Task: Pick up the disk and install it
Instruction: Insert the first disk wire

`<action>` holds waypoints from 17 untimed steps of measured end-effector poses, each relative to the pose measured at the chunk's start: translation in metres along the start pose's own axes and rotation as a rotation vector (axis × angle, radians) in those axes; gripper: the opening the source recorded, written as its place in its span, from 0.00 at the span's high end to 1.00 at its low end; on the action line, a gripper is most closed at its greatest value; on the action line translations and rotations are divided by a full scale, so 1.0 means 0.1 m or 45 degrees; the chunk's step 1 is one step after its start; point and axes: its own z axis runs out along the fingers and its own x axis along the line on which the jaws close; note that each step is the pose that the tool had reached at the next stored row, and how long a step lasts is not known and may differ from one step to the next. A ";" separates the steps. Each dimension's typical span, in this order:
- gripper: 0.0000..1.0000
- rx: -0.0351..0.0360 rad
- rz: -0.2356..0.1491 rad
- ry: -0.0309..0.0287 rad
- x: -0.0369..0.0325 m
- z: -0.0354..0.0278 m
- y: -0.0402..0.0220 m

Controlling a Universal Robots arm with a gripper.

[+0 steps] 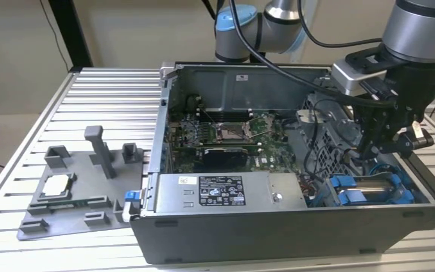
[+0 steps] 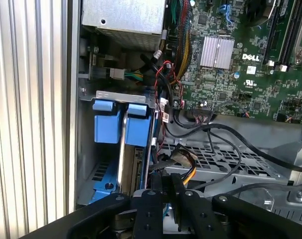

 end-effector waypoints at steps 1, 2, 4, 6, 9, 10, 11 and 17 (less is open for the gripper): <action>1.00 -0.0003 0.000 0.0000 0.000 0.000 0.000; 1.00 -0.0030 0.002 0.0006 0.000 0.000 -0.002; 1.00 -0.0173 0.005 0.0027 0.001 0.001 -0.013; 1.00 -0.0328 0.007 0.0048 0.003 0.003 -0.028; 1.00 -0.0458 0.009 0.0088 0.007 0.013 -0.077; 1.00 -0.0537 0.009 0.0102 0.009 0.015 -0.093; 1.00 -0.0633 0.009 0.0120 0.009 0.017 -0.104; 1.00 -0.1102 0.008 0.0207 0.024 0.043 -0.253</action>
